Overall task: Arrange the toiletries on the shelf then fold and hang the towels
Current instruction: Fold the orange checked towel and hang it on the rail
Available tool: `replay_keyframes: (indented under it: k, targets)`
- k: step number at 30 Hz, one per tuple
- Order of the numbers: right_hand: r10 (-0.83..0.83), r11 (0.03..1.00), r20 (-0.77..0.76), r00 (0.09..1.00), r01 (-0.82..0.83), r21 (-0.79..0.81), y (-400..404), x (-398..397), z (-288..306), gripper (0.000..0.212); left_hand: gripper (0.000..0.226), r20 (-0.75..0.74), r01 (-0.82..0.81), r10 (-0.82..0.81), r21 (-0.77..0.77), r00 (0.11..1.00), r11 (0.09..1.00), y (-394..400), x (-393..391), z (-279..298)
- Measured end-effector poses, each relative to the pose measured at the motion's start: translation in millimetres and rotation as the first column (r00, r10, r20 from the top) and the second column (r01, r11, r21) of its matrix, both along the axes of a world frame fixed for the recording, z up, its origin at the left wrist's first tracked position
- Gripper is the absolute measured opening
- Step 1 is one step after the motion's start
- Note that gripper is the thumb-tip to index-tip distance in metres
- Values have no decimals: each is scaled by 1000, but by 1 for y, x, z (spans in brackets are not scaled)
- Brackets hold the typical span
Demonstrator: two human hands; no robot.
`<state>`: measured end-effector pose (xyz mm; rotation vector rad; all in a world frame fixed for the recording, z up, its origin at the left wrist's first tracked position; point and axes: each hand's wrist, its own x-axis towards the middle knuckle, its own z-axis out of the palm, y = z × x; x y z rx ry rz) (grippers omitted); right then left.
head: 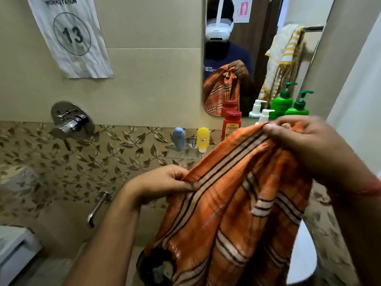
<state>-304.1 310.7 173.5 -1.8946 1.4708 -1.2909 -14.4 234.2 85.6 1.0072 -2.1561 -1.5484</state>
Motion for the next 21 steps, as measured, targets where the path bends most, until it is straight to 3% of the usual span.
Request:
replay_keyframes:
  k: [3,6,8,10,13,16,19,21]
  targets:
    - [-220,971,156,963,232,-62,0,-13,-20,18,24,-168,-223,226,33,960,974,-12,18,-20]
    - [-288,958,54,956,288,5,-5,3,-39,19,21,-378,-390,391,83,839,917,-22,15,-14]
    - [-221,971,-149,964,232,65,-9,27,-40,15,18,-417,-377,353,26,837,926,-22,5,1]
    - [-88,986,-351,932,132,104,-14,55,-36,23,18,-395,-264,220,-61,892,963,-16,-12,20]
    - [102,981,-350,931,-36,190,-22,84,-30,50,16,-395,-76,20,-127,919,989,-7,-33,45]
    - [89,992,-348,933,-53,113,-28,84,-25,9,12,-303,-52,-18,-223,953,973,-9,-27,58]
    - [-7,995,-184,983,25,95,-24,62,-25,24,14,-1,-31,33,-375,999,927,-19,-1,53]
    - [-37,994,-102,994,48,100,-20,56,-28,28,8,96,-42,91,-423,991,905,-19,13,46]
